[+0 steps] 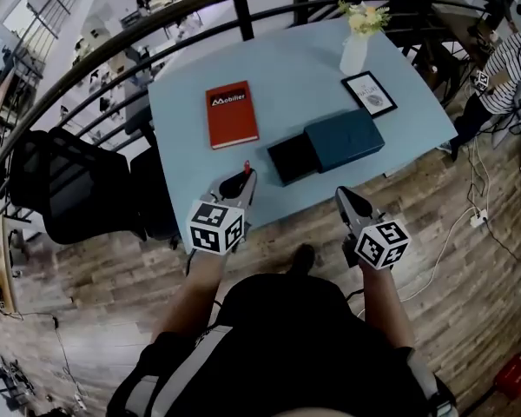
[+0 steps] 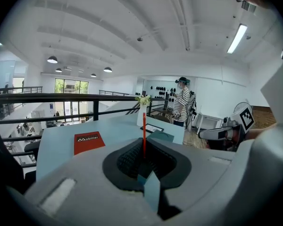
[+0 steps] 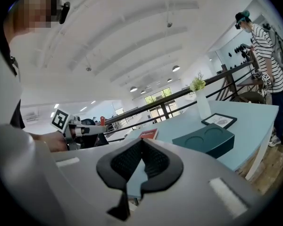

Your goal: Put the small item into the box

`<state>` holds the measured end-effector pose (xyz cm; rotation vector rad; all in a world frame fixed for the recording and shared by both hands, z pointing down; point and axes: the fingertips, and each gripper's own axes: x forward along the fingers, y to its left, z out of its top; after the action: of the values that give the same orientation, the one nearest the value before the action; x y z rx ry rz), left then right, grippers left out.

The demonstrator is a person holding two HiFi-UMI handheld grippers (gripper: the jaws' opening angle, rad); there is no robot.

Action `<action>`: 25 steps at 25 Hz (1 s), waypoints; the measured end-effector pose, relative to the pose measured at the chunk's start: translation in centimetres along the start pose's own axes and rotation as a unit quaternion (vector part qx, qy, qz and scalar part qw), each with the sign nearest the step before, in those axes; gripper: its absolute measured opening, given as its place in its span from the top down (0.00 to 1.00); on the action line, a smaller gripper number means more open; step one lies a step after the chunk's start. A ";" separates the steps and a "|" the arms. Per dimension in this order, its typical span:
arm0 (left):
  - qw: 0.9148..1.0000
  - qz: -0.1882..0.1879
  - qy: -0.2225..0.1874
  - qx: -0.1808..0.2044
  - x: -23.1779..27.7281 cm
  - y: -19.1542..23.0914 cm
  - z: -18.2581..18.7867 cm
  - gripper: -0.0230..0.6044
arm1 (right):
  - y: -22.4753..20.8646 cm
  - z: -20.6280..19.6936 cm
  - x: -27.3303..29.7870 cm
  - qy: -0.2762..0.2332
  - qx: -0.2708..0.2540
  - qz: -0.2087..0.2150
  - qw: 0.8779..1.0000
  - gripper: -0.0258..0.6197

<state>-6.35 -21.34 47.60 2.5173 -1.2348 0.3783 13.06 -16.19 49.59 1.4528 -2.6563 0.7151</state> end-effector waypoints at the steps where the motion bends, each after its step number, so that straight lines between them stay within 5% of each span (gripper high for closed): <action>1: 1.000 0.003 -0.001 -0.001 0.6 0.0 0.4 0.93 | -0.5 0.3 0.4 0.003 -0.004 0.003 1.000 0.96; 11: 1.000 0.018 -0.010 -0.018 2.9 2.2 1.3 0.93 | -1.5 1.9 4.4 0.025 -0.024 0.033 0.999 0.96; 25: 0.999 -0.024 -0.013 -0.023 3.7 9.6 1.7 0.93 | 2.0 2.2 11.9 0.046 -0.032 -0.001 0.998 0.96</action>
<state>-11.63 -30.19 48.94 2.5160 -1.1761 0.3044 5.15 -25.62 49.74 1.3724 -2.5827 0.6741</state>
